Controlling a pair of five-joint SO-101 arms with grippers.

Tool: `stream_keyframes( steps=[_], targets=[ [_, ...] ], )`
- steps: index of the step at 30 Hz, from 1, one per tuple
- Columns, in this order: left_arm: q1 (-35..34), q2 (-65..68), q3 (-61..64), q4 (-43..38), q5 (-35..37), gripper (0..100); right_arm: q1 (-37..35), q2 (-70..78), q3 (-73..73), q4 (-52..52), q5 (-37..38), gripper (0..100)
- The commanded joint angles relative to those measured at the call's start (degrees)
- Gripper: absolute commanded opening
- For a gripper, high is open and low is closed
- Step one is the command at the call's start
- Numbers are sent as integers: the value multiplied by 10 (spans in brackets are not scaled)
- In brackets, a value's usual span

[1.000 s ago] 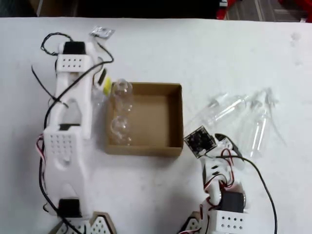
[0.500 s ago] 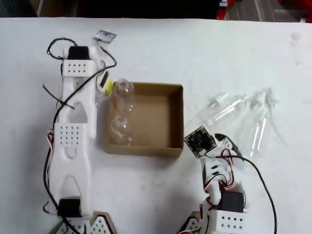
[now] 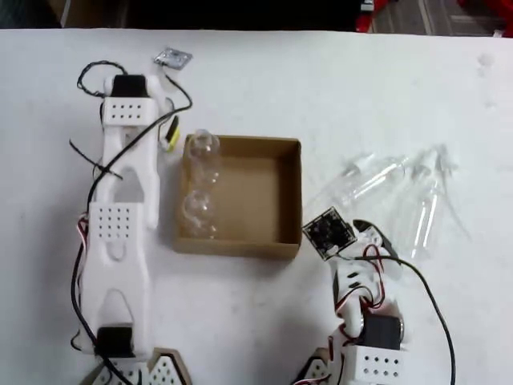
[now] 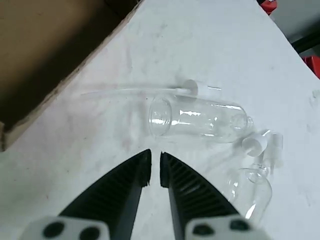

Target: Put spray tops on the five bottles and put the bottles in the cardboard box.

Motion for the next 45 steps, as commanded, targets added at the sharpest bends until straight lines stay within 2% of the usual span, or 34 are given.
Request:
stream_keyframes(
  steps=[1, 4, 7, 11, 16, 25, 31, 33, 36, 41, 45],
  targets=[
    [10, -111, -22, 9, -1, 21, -3, -3, 5, 2, 5, 16],
    [18, -169, -18, 9, 14, 20, -3, -3, 5, 2, 5, 16],
    [24, -246, 25, 10, 94, 20, -3, -3, 5, 2, 5, 16],
    [52, -392, 143, 10, 191, 20, -2, -3, 5, 2, 5, 16],
    [116, -613, 288, 5, 209, 20, 0, -3, 5, 2, 5, 16],
    [137, -891, 459, -161, 232, 23, 1, -3, 5, 2, 5, 16],
    [250, -1001, 593, -222, 337, 23, 1, -3, 5, 2, 5, 16],
    [286, -1020, 672, -273, 327, 22, 1, -3, 5, 2, 5, 16],
    [316, -1049, 820, -405, 280, 22, 1, -3, 5, 2, 5, 16],
    [319, -1150, 1084, -698, 238, 22, 1, -3, 5, 3, 5, 16],
    [319, -1215, 1235, -831, 237, 22, 1, -3, 5, 3, 5, 16]
  ],
)
